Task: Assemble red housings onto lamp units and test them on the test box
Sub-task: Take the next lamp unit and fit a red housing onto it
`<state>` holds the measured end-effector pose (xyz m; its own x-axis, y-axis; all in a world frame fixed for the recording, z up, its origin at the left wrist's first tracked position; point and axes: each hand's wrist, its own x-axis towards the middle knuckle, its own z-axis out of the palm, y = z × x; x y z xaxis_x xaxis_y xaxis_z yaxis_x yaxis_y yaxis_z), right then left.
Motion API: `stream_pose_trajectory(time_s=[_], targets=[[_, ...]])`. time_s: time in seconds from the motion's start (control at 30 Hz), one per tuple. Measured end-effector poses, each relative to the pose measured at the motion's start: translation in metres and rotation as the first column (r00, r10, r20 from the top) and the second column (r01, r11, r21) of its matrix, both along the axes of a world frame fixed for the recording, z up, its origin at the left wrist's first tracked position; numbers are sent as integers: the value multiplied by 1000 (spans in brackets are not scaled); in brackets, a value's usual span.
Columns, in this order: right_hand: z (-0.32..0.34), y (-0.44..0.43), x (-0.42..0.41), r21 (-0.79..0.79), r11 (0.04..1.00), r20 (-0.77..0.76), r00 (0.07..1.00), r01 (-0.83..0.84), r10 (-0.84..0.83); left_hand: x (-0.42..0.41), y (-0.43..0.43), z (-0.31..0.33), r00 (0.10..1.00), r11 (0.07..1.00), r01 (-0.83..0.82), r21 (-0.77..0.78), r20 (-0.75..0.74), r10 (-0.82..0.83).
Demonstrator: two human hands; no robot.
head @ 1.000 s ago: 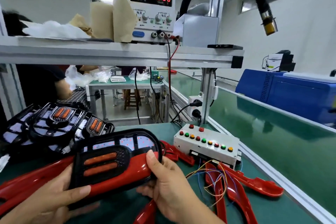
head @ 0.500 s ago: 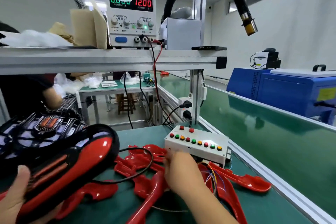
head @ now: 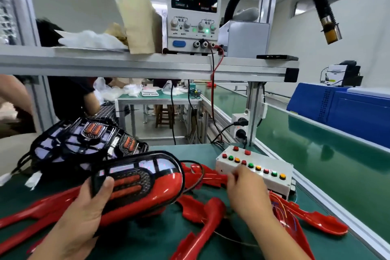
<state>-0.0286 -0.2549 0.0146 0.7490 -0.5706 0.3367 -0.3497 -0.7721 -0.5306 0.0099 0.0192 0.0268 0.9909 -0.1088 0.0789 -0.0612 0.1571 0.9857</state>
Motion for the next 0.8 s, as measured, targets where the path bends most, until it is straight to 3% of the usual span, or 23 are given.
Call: stream_pose_trajectory(time_s=[0.07,0.13,0.23,0.37,0.5,0.57,0.63,0.7,0.77,0.8], targets=[[11,-1,-6,2,999,281,958,48,-46,3,-5,-7,997,994,-35,108,77,27],[21,1,-12,-70,994,548,836,85,-33,-6,-11,-7,998,987,12,163,53,-21],[28,13,-19,-232,969,755,644,84,125,-6,-11,-14,998,978,61,199,-45,-54],[24,37,-22,-401,916,751,565,-17,340,-1,-9,-19,994,974,89,208,-85,-73],[27,45,-25,-395,917,763,539,-50,357,6,1,-23,999,912,-5,410,-27,18],[30,45,-29,-385,922,780,517,-46,352,8,3,-21,998,790,-66,610,28,62],[32,49,-32,-421,906,779,496,-41,384,11,8,-18,988,596,-151,789,130,78],[32,55,-34,-471,881,768,474,-39,431,13,15,-11,964,406,-266,874,242,111],[33,61,-36,-513,858,759,452,-28,469,9,16,-3,880,363,-472,803,454,139],[31,64,-37,-534,845,751,441,-31,491,2,13,0,815,442,-558,703,563,133]])
